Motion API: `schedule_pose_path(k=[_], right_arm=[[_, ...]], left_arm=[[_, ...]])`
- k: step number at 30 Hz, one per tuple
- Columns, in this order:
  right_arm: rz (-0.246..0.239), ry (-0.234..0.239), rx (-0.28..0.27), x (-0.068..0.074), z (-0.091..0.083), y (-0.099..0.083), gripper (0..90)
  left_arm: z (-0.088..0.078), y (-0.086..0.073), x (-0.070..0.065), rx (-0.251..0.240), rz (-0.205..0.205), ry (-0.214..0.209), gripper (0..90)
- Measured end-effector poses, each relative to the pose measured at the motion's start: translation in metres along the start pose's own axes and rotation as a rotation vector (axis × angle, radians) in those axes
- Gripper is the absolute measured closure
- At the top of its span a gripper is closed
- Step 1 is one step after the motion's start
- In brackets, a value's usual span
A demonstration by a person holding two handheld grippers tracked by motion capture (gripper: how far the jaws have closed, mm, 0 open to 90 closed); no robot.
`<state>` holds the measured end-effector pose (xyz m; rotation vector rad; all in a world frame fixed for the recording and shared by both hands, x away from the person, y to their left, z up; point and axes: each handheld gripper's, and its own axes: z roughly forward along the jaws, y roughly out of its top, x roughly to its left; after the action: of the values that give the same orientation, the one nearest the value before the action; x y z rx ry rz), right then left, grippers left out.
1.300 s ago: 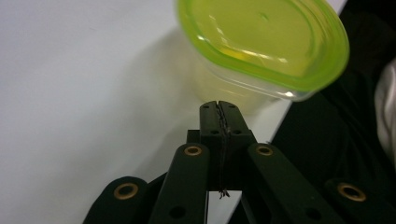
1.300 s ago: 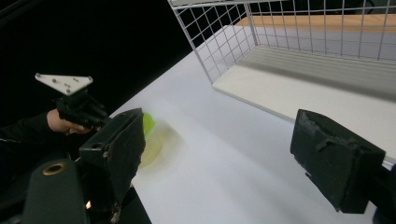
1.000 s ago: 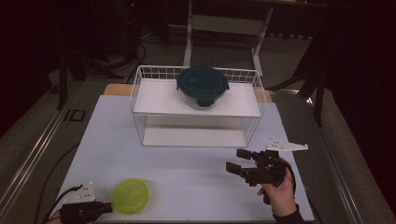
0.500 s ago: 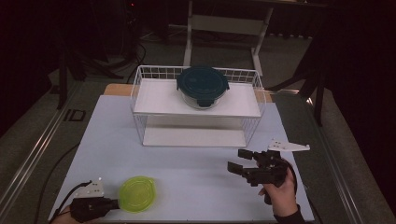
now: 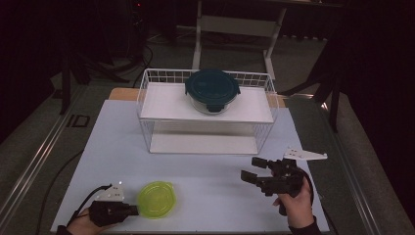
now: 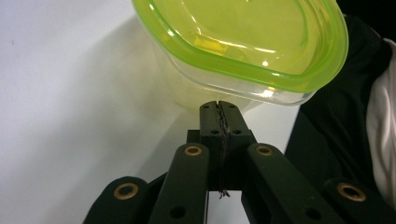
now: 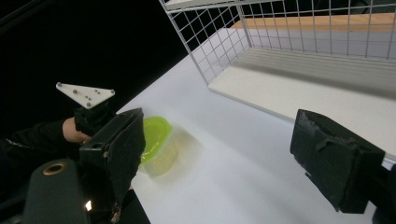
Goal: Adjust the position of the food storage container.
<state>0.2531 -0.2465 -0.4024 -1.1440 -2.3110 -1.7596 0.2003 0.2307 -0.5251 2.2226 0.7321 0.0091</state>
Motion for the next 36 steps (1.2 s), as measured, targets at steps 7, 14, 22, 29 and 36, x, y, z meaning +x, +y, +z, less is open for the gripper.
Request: schedule_pose_path(k=[7, 14, 22, 29, 36], right_arm=[[0.001, 0.002, 0.0, -0.001, 0.0, 0.0, 17.4], [0.002, 0.003, 0.0, -0.001, 0.0, 0.0, 17.4], [0.009, 0.007, 0.003, -0.001, 0.001, -0.001, 17.4], [0.008, 0.007, 0.007, -0.001, 0.001, -0.001, 17.4], [0.011, 0.01, 0.018, -0.002, 0.003, -0.003, 17.4]], left_arm=[[0.016, 0.014, 0.0, -0.002, 0.012, -0.027, 88.9], [0.03, 0.028, 0.0, -0.004, 0.027, -0.039, 88.9], [0.042, 0.042, 0.003, -0.013, 0.034, -0.038, 89.0], [0.039, 0.04, 0.0, -0.015, 0.035, -0.029, 88.9], [0.043, 0.041, -0.005, -0.009, 0.039, -0.036, 88.9]])
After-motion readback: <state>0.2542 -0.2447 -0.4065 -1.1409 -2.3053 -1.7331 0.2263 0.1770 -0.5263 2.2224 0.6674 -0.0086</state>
